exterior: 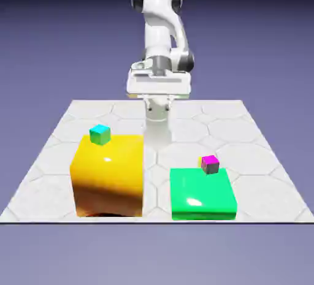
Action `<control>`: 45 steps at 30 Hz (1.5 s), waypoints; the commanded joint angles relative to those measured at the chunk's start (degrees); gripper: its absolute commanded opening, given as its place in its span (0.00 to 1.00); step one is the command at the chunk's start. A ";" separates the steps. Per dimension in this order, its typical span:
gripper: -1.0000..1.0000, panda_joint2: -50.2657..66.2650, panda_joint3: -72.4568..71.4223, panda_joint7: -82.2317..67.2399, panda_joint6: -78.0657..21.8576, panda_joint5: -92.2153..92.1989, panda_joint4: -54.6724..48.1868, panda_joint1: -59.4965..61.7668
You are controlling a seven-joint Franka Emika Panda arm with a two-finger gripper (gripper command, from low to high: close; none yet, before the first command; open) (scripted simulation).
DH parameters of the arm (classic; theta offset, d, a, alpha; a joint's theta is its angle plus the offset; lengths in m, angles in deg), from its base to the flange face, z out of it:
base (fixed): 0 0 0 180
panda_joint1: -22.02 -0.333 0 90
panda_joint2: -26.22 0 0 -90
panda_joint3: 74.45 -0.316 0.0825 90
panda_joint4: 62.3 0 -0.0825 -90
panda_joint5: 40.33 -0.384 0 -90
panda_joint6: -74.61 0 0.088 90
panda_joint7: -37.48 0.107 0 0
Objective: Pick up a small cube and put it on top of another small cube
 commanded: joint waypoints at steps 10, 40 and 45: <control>0.50 20.77 -13.30 16.45 -11.29 -9.48 5.33 -17.64; 0.00 26.21 -17.54 8.57 -18.68 -10.52 3.34 -21.26; 0.00 25.26 -17.39 -3.89 -21.85 -8.52 0.96 -20.43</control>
